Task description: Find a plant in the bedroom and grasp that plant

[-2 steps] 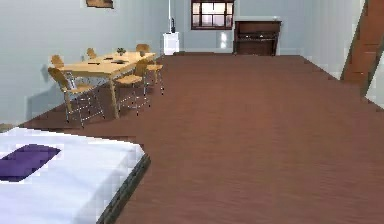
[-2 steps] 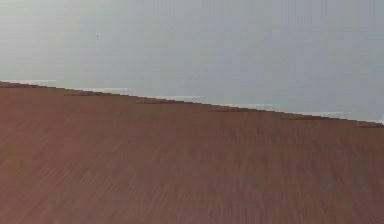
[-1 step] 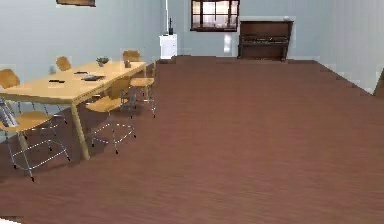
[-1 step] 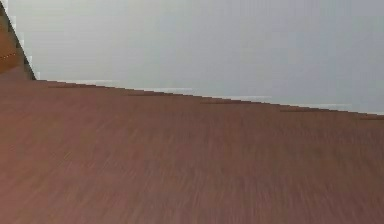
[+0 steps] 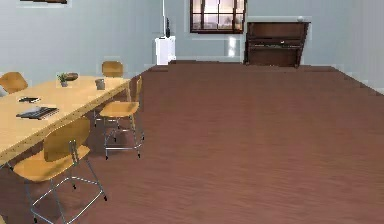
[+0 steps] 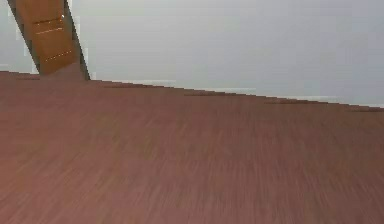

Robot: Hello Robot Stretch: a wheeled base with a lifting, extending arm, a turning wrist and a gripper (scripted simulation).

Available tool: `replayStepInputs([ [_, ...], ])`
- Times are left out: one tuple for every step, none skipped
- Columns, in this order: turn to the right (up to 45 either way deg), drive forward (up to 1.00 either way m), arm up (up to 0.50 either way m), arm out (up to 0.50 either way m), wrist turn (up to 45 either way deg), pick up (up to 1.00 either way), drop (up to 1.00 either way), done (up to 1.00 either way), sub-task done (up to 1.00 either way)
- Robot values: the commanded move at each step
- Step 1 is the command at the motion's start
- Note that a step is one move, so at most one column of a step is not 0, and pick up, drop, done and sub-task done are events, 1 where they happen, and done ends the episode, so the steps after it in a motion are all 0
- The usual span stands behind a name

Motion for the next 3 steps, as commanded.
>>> replayStepInputs([
  [-3.0,0.00,0.00,0.00,0.0,0.00,0.00,0.00,0.00],
  [0.0,1.00,0.00,0.00,0.0,0.00,0.00,0.00,0.00],
  [0.0,1.00,0.00,0.00,0.0,0.00,0.00,0.00,0.00],
])
